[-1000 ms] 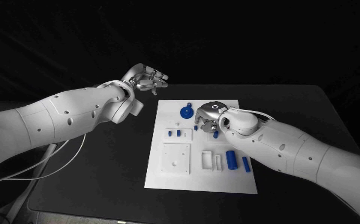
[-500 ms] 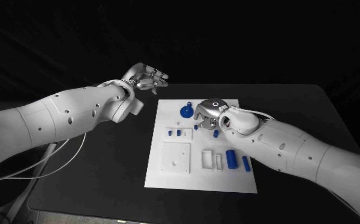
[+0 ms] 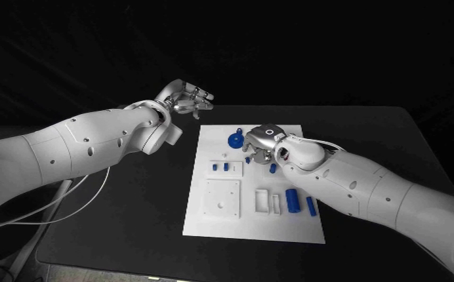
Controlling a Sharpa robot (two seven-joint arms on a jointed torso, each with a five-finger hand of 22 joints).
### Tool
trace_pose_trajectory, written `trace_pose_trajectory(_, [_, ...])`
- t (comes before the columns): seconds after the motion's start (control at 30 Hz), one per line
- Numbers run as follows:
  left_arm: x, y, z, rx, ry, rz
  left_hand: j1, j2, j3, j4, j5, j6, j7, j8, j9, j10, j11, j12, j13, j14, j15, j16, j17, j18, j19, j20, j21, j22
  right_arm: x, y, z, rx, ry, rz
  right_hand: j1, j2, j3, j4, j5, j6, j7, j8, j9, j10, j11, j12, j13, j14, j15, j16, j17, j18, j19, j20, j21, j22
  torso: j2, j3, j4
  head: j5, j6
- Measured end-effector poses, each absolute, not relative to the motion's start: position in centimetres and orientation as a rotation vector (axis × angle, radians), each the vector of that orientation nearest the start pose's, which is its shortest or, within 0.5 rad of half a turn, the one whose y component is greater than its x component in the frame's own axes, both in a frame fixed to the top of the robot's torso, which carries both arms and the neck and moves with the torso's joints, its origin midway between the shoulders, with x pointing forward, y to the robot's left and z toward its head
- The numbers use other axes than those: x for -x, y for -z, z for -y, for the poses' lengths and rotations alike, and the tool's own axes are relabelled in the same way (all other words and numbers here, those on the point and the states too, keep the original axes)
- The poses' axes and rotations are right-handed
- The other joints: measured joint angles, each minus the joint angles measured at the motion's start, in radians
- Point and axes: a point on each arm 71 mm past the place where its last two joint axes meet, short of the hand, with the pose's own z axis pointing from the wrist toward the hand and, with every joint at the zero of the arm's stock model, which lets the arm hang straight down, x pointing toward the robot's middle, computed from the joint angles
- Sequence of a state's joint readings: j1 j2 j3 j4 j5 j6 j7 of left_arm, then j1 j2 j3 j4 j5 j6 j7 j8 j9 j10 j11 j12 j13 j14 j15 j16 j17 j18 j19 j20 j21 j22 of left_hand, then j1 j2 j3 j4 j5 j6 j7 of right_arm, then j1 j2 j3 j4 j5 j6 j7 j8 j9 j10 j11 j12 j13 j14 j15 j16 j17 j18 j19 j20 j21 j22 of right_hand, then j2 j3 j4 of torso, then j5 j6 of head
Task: Assemble the parts on the task board
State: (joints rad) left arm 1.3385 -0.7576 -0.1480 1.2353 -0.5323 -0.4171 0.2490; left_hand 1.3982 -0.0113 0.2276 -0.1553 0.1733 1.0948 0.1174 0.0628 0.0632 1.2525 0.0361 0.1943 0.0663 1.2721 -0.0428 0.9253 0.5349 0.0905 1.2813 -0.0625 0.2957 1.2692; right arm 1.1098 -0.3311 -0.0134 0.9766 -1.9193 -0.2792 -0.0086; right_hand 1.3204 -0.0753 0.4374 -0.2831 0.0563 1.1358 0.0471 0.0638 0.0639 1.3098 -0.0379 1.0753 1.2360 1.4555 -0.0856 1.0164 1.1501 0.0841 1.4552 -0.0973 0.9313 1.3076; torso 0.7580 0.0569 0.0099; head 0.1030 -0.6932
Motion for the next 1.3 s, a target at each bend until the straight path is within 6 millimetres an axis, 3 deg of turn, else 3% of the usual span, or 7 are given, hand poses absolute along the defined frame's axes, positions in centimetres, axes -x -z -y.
trace_pose_trajectory(0.17, [-55.0, 15.6, -25.4, 0.582, 1.02, -1.477, 0.0, 0.0, -0.003, 0.003, 0.0, 0.0, 0.0, 0.0, 0.0, 0.0, 0.0, 0.0, 0.0, 0.0, 0.0, 0.0, 0.0, 0.0, 0.0, 0.0, 0.0, 0.001, -53.3, 25.2, 7.0, 0.668, -0.494, -1.573, 0.003, -0.004, 0.056, -0.002, 0.004, -0.015, -0.014, 0.0, 0.0, -0.011, -0.011, 0.022, 0.008, -0.004, -0.004, 0.011, 0.011, -0.007, -0.005, -0.005, 0.003, 0.0, 0.0, -0.0006, -0.0002, 0.002, -0.001])
trace_pose_trajectory(0.2, [-55.0, 15.6, -25.4, 0.582, 1.021, -1.477, 0.0, 0.0, -0.003, 0.003, 0.0, 0.0, 0.0, 0.0, 0.0, 0.0, 0.0, 0.0, 0.0, 0.0, 0.0, 0.0, 0.0, 0.0, 0.0, 0.0, 0.0, 0.001, -53.3, 25.3, 6.9, 0.676, -0.496, -1.576, -0.007, -0.015, 0.096, -0.002, 0.015, -0.019, -0.019, 0.0, 0.0, -0.013, -0.013, 0.037, 0.009, -0.006, -0.006, 0.02, 0.019, -0.016, -0.007, -0.007, 0.013, 0.0, 0.0, -0.0006, -0.0004, 0.002, -0.002])
trace_pose_trajectory(0.3, [-55.0, 15.6, -25.3, 0.58, 1.024, -1.479, 0.0, 0.0, -0.003, 0.003, 0.0, 0.0, 0.0, 0.0, 0.0, 0.0, 0.0, 0.0, 0.0, 0.0, 0.0, 0.0, 0.0, 0.0, 0.0, 0.0, 0.0, 0.001, -53.2, 25.5, 6.9, 0.695, -0.499, -1.582, -0.018, -0.026, 0.153, -0.001, 0.033, -0.029, -0.029, 0.0, 0.0, -0.018, -0.017, 0.07, 0.008, -0.014, -0.004, 0.031, 0.029, -0.016, -0.014, -0.009, 0.036, 0.0, 0.0, -0.0006, -0.0005, 0.003, -0.003])
trace_pose_trajectory(0.53, [-55.0, 15.6, -25.2, 0.579, 1.027, -1.483, 0.0, 0.0, -0.003, 0.003, 0.0, -0.003, 0.003, 0.0, 0.0, -0.004, 0.004, 0.0, 0.0, 0.0, 0.0, 0.0, 0.001, 0.0, 0.0, 0.0, -0.005, 0.003, -53.1, 25.7, 6.8, 0.723, -0.503, -1.59, -0.018, -0.027, 0.162, 0.0, 0.033, -0.044, -0.034, 0.0, 0.0, -0.027, -0.016, 0.086, -0.016, -0.018, -0.007, 0.041, 0.031, -0.016, -0.017, -0.01, 0.05, 0.0, 0.0, -0.0009, -0.001, 0.005, -0.005])
trace_pose_trajectory(0.7, [-55.0, 15.6, -25.2, 0.579, 1.028, -1.485, 0.0, 0.0, -0.003, 0.003, 0.0, -0.007, 0.0, 0.0, 0.0, -0.004, 0.004, 0.0, 0.0, 0.0, 0.0, 0.0, 0.001, 0.0, 0.003, 0.003, -0.005, 0.003, -53.0, 25.8, 6.7, 0.737, -0.511, -1.592, -0.014, -0.03, 0.162, 0.0, 0.025, -0.074, -0.047, 0.0, -0.001, -0.031, -0.019, 0.09, -0.022, -0.018, -0.007, 0.041, 0.031, -0.016, -0.017, -0.01, 0.051, 0.0, 0.0, -0.001, -0.0017, 0.006, -0.005])
trace_pose_trajectory(0.97, [-55.0, 15.6, -25.2, 0.578, 1.031, -1.488, 0.0, 0.0, -0.003, 0.008, 0.0, -0.007, 0.0, 0.0, 0.0, -0.004, 0.004, 0.0, 0.0, 0.0, 0.0, -0.004, 0.001, 0.0, 0.003, 0.003, -0.005, 0.004, -52.8, 26.1, 6.6, 0.763, -0.512, -1.612, -0.014, -0.03, 0.149, -0.001, 0.021, -0.074, -0.046, 0.0, -0.001, -0.034, -0.023, 0.094, -0.03, -0.018, -0.007, 0.043, 0.034, -0.016, -0.017, -0.01, 0.051, 0.0, 0.0, -0.001, -0.0018, 0.007, -0.007])
trace_pose_trajectory(1.3, [-55.0, 15.6, -25.1, 0.577, 1.034, -1.491, 0.0, 0.0, -0.003, 0.008, 0.0, -0.007, 0.0, 0.0, 0.0, -0.004, 0.004, 0.0, 0.0, 0.0, 0.0, -0.004, 0.001, 0.0, 0.003, 0.003, -0.011, 0.005, -52.8, 26.5, 6.6, 0.787, -0.491, -1.627, -0.015, -0.03, 0.163, -0.001, 0.021, -0.022, -0.026, 0.0, -0.001, -0.038, -0.019, 0.102, -0.032, -0.018, -0.007, 0.046, 0.035, -0.016, -0.021, -0.006, 0.055, 0.0, 0.0, -0.001, -0.0025, 0.005, -0.008])
